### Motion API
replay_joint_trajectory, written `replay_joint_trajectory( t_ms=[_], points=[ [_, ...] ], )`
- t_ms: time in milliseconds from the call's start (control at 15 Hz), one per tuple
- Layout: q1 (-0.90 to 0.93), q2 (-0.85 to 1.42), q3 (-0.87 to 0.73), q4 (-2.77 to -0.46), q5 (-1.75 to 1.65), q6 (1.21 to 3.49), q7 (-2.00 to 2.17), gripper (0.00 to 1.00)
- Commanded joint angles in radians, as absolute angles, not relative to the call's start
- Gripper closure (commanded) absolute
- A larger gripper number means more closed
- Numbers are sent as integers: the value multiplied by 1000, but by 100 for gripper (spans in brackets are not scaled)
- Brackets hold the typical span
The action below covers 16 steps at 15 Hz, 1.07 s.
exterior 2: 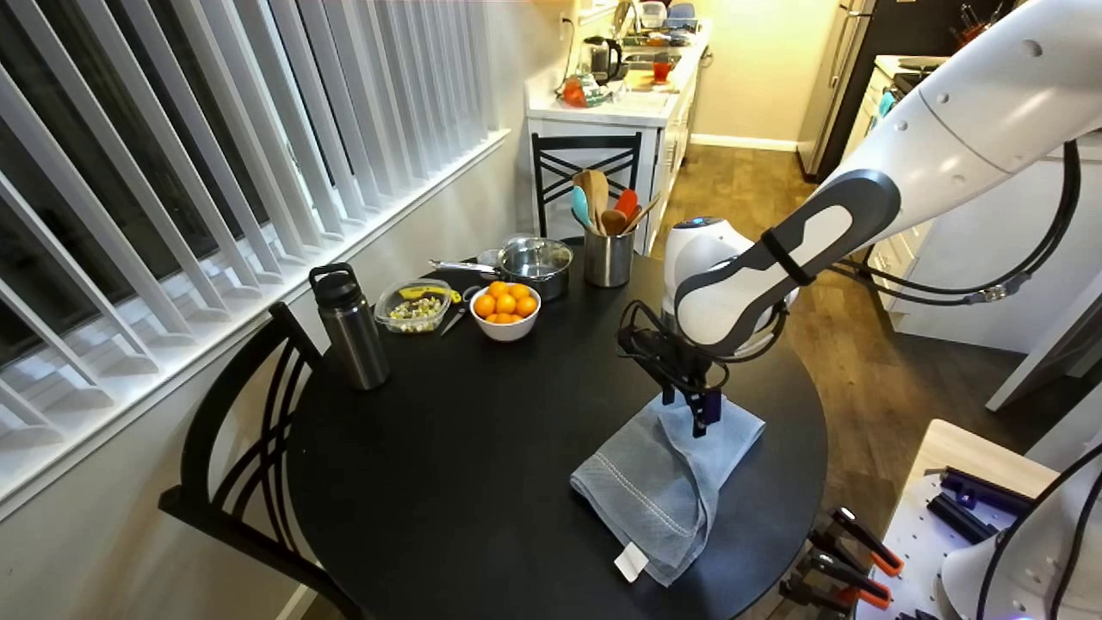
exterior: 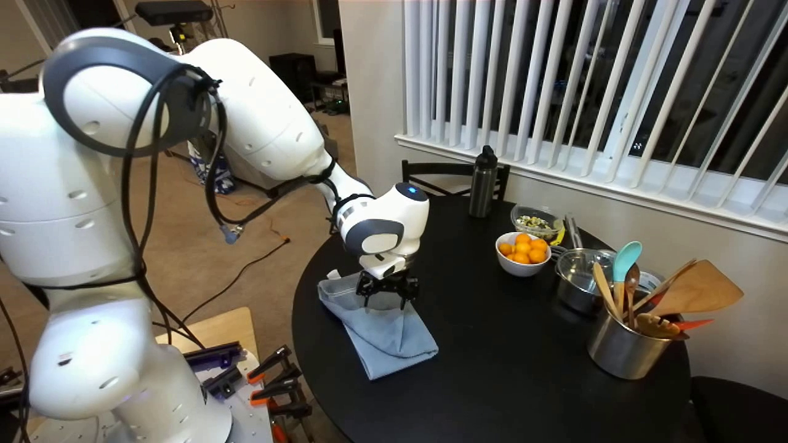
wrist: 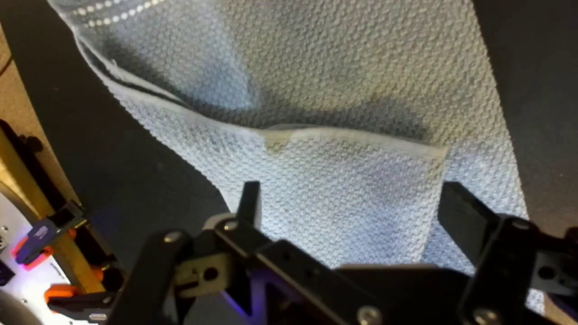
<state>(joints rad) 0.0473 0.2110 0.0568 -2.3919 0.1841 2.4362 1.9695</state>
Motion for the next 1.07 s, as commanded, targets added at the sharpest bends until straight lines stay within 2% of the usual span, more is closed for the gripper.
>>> replay_joint_trajectory(
  t_ms=[0,1000],
  points=[
    [53,288,51,-2329,238,2435,1920,0],
    [51,351,26,-2294,232,2400,1882,0]
  ],
)
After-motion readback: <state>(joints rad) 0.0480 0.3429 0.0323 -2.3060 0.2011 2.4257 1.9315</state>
